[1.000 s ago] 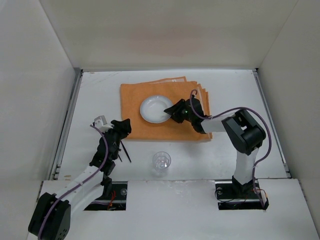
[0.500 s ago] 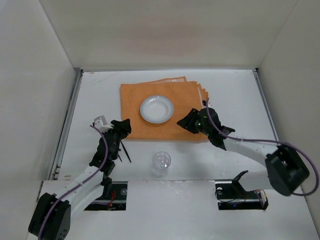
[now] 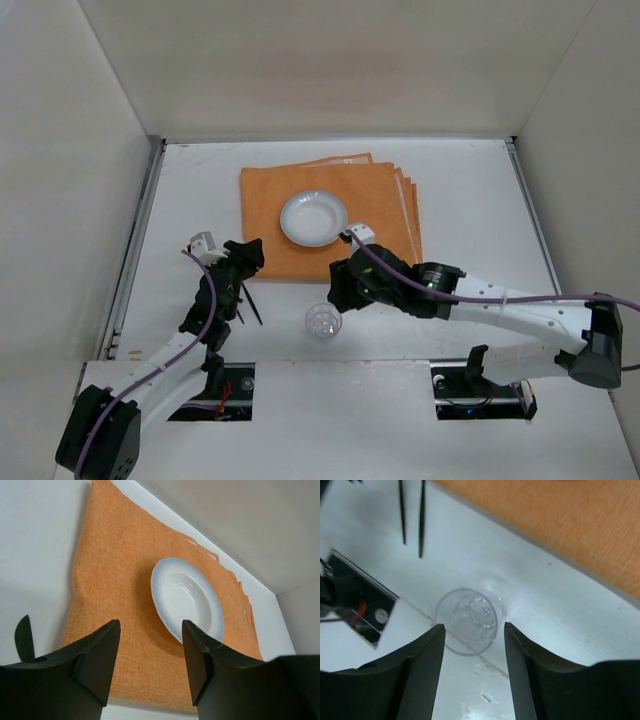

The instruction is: Set the dinner table for one person

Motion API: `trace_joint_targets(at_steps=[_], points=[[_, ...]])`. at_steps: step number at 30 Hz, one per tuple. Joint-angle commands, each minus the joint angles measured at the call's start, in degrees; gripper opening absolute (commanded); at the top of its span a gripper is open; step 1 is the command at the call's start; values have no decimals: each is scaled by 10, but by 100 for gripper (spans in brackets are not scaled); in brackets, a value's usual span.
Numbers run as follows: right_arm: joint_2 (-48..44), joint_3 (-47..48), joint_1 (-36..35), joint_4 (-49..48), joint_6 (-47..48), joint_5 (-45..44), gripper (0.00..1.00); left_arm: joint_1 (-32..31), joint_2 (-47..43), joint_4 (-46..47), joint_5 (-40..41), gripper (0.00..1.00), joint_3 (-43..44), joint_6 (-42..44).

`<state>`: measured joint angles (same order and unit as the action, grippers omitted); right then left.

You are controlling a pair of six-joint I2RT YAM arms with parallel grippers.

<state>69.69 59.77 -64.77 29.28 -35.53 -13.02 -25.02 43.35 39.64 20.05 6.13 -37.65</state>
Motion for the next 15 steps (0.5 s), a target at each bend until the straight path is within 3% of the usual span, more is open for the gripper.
trace_joint_targets(at_steps=[1,11,15], points=[[36,33,-28,82,27,-46,58,2,-2,20,2,50,2,-4],[127,24,-51,30,41,-50,52,-6,-2,20,4,51,4,-1],[156,20,-51,4,38,-51,37,1,7,20,0,51,4,-5]])
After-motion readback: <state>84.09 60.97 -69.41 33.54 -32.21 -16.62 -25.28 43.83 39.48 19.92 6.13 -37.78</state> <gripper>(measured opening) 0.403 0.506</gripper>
